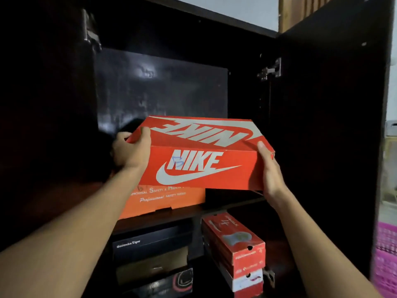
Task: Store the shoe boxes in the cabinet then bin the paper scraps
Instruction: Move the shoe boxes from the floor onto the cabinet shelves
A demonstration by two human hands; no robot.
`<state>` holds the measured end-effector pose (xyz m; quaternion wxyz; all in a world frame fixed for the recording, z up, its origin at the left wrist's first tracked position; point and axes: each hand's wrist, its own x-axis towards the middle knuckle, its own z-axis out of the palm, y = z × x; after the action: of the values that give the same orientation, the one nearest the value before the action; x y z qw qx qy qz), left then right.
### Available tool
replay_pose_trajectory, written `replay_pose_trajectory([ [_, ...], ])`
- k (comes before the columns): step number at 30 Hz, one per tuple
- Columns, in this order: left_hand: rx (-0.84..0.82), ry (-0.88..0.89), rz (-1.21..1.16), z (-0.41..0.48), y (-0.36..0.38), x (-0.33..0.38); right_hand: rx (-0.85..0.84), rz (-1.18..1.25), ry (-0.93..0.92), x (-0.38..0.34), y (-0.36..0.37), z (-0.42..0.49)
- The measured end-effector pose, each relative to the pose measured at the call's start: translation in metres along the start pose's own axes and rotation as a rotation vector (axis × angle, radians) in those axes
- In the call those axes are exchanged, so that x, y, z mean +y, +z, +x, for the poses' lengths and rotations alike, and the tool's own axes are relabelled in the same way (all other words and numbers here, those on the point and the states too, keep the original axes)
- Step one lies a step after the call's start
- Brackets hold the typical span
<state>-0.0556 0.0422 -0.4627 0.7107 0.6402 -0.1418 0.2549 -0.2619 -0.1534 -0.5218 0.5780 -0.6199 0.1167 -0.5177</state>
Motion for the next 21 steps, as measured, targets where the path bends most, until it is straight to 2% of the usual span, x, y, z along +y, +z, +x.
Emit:
replay_pose_trajectory([
  [5,-0.005,0.103,0.174,0.025,0.004,-0.013,-0.102,0.046,0.088,0.036,0.044,0.038],
  [9,0.012,0.207,0.572,0.034,0.015,-0.047,-0.131,0.006,0.153,0.070,0.068,0.053],
  [12,0.073,0.371,0.663,0.036,0.033,-0.071,0.015,-0.031,0.150,0.090,0.087,0.070],
  [15,0.061,0.529,0.755,0.041,0.050,-0.086,0.150,-0.218,0.138,0.110,0.106,0.086],
  [18,-0.081,0.479,0.838,0.054,0.062,-0.102,0.194,-0.543,0.147,0.116,0.121,0.090],
  [21,-0.246,0.344,0.819,0.067,0.073,-0.119,0.122,-0.616,0.085,0.122,0.135,0.096],
])
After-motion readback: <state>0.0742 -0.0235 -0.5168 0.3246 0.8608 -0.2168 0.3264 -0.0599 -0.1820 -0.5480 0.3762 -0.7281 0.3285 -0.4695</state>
